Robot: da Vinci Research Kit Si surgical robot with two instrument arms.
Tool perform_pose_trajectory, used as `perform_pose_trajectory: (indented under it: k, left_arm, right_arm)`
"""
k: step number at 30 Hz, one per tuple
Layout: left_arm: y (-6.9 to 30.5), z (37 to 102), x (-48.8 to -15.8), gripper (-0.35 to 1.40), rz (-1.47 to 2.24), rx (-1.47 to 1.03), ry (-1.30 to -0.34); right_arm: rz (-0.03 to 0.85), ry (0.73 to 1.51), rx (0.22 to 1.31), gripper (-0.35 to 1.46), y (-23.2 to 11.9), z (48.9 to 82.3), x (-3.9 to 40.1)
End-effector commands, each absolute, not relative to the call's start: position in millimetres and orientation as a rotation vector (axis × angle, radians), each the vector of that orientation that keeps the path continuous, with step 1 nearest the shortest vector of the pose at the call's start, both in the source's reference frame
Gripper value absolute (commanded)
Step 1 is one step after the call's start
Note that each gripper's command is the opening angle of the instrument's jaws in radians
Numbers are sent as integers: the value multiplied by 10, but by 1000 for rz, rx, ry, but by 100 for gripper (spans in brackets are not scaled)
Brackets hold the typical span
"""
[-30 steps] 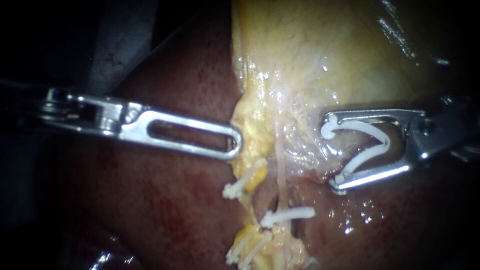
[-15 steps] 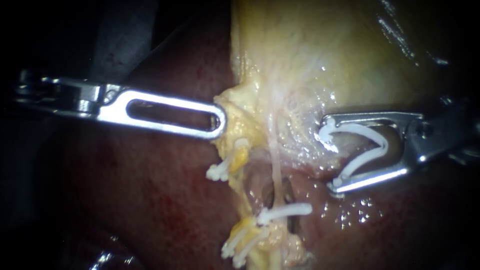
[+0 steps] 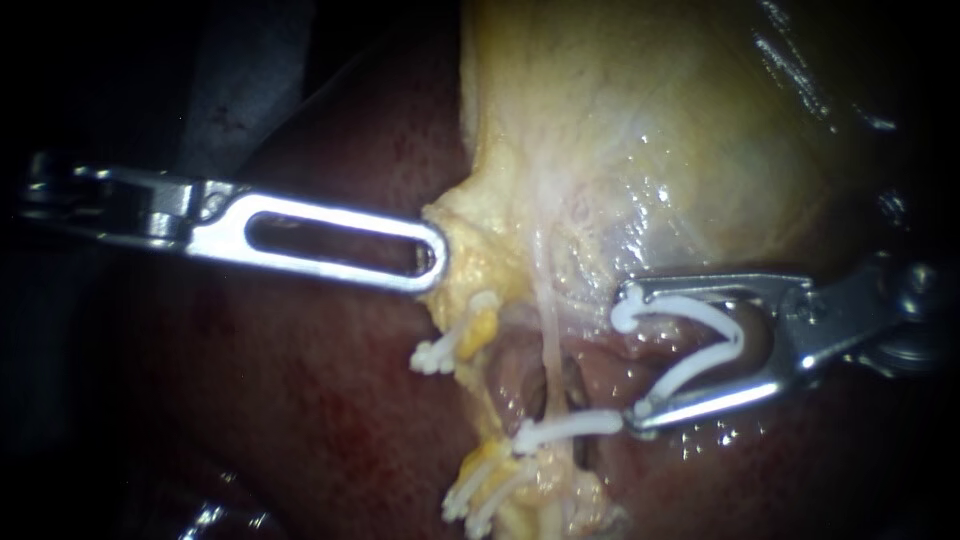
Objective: Clipping second clip right tube
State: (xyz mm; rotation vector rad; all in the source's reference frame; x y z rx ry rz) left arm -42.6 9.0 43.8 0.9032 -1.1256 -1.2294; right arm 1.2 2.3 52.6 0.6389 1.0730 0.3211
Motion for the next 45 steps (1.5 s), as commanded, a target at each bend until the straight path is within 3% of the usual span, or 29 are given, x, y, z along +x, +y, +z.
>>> perform_pose_trajectory:
  k: [1,10,45]
  left_arm:
    - [90,437,-426,-35,-1230,902,-1125]
    - [87,430,-424,-35,-1232,904,-1128]
    - [79,410,-425,-35,-1234,917,-1135]
  right_arm:
    - [328,1069,651,60,20,528,13]
    - [381,1045,710,58,6,542,22]
    - [386,991,747,55,-1,594,40]
